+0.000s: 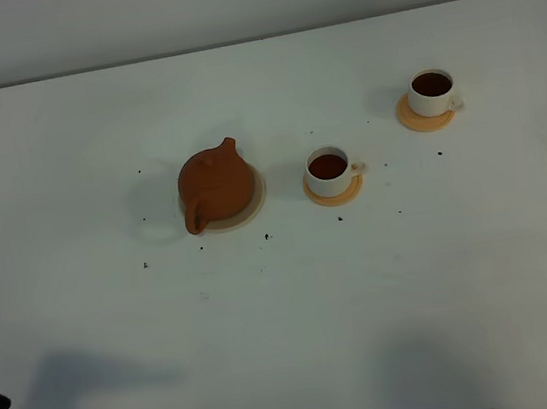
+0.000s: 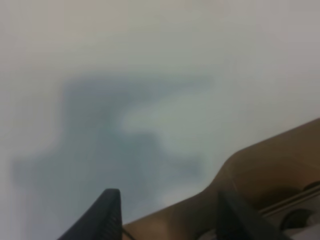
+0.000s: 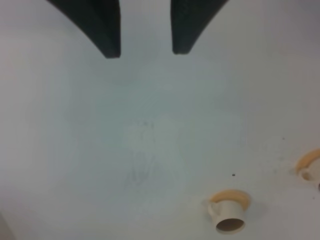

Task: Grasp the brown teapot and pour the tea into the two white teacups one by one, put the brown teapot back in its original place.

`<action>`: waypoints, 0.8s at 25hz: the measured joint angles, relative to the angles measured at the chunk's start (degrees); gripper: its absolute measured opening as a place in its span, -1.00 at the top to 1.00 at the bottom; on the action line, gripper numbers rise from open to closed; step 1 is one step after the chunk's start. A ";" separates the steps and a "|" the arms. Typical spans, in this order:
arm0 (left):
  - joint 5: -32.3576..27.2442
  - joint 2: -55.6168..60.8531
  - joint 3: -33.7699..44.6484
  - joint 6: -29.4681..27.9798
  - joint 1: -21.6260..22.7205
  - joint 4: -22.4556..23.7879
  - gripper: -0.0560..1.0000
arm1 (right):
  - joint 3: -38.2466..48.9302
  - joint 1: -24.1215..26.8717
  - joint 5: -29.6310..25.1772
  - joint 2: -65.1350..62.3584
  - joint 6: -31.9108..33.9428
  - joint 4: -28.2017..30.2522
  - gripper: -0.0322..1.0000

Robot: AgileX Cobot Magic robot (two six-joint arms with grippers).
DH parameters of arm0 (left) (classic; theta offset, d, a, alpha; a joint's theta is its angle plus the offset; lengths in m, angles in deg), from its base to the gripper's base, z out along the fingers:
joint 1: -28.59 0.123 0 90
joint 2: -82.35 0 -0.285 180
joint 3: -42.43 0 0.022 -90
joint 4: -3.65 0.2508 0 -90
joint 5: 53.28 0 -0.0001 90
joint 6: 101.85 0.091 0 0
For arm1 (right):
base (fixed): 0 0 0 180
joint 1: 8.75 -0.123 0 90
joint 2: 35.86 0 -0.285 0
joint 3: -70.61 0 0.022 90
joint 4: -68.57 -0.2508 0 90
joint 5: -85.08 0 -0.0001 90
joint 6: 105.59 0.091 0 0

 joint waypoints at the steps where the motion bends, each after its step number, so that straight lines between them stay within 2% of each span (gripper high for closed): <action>1: 0.04 0.00 0.00 0.00 0.00 0.39 0.08 | 0.00 0.00 0.00 0.00 0.00 0.00 0.47; 12: 0.04 0.00 0.00 -0.18 0.85 1.47 0.08 | 0.00 0.00 0.00 0.00 0.00 0.00 0.47; 20: 0.04 0.00 0.00 -0.23 13.81 1.47 0.08 | 0.00 0.00 0.00 0.00 0.00 0.00 0.47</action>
